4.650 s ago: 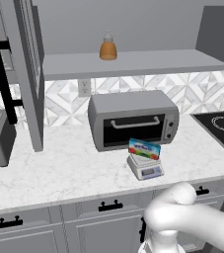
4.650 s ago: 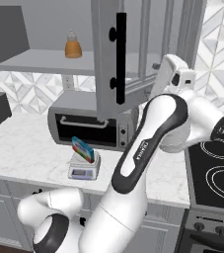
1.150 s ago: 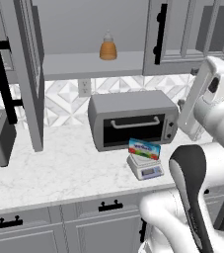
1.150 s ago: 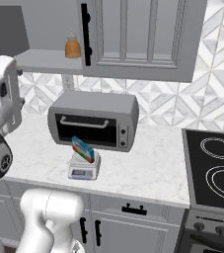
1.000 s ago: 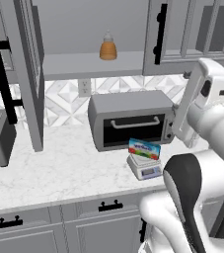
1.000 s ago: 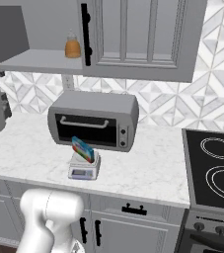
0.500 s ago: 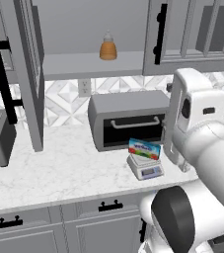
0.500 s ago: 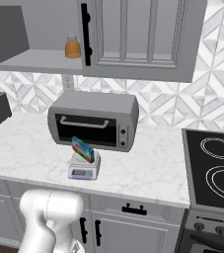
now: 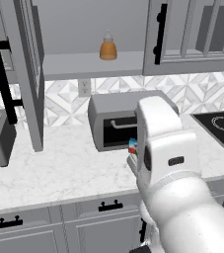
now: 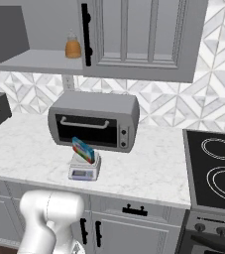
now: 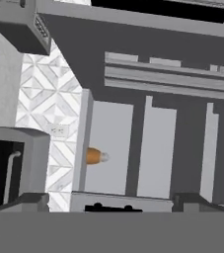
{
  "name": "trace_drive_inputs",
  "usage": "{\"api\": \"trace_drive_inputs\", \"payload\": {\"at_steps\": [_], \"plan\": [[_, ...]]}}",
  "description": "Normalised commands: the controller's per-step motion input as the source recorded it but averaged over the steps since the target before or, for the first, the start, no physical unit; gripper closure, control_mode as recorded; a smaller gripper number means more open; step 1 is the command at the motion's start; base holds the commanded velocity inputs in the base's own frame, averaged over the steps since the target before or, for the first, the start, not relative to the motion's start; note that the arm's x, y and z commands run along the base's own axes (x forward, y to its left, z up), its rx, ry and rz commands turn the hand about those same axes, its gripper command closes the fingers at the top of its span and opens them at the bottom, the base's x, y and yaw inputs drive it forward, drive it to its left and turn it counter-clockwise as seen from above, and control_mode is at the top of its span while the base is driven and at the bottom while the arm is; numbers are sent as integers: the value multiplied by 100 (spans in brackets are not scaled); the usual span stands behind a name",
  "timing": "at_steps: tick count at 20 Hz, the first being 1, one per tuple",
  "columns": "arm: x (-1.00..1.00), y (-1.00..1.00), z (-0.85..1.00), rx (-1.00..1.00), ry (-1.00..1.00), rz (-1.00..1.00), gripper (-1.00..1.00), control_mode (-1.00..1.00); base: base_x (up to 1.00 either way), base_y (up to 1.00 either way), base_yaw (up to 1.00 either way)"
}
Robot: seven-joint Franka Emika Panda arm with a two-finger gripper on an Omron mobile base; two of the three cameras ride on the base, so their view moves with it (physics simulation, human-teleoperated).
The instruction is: Pick the boxed food and place it on the digital scale for weighing, and close the cabinet.
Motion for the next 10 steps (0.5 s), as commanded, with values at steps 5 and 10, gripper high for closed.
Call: {"api": "trace_drive_inputs", "payload": {"at_steps": [5, 10], "plan": [[-14, 100, -15, 0, -5, -3, -100, -100, 0, 0, 0], [1, 100, -22, 0, -21, -17, -100, -100, 0, 0, 0]]}}
